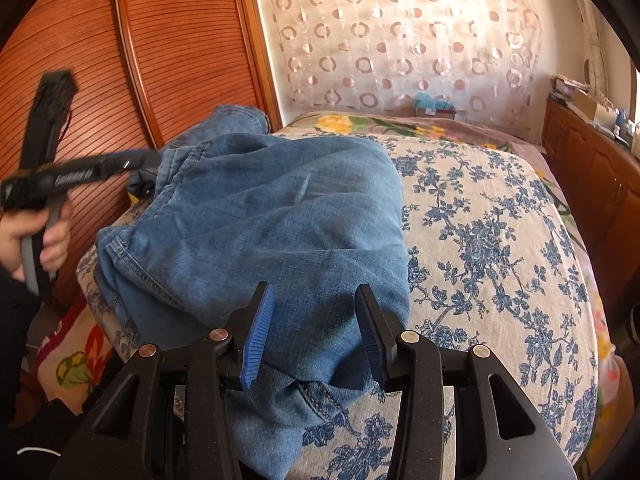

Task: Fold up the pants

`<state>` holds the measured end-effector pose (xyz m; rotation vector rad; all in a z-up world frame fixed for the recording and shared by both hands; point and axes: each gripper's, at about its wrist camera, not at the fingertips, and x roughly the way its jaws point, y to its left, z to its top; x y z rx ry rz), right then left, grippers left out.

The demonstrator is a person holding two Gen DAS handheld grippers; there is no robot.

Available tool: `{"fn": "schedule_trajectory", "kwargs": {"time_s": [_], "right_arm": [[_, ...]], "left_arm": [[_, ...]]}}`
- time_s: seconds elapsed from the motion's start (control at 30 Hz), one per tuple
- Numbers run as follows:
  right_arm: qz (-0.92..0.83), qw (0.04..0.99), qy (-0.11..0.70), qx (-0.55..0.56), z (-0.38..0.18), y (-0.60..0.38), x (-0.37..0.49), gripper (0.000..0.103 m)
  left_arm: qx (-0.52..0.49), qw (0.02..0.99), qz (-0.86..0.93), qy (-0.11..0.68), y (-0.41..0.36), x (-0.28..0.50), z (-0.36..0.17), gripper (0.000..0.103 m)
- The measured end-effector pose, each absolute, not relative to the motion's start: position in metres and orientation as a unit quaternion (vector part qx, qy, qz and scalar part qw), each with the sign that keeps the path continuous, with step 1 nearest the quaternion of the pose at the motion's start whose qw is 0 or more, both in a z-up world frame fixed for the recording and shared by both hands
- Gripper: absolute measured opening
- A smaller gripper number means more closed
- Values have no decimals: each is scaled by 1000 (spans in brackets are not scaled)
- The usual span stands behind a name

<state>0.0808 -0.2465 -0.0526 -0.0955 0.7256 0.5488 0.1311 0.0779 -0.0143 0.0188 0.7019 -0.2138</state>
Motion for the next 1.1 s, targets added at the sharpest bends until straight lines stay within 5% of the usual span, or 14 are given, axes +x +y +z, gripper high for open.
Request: {"fn": "schedule_trajectory", "kwargs": {"time_s": [0.57, 0.67, 0.77, 1.1], "right_arm": [[258, 894, 363, -43, -68, -244, 90, 45], [258, 894, 365, -43, -70, -245, 91, 46], [258, 893, 367, -43, -71, -246, 91, 46], [259, 892, 370, -36, -74, -249, 94, 48]], "left_arm": [[34, 914, -89, 395, 63, 208, -40, 43], [32, 910, -94, 403, 62, 213, -47, 35], [33, 912, -99, 398, 61, 210, -47, 16], [6, 935, -54, 351, 94, 195, -18, 14]]}}
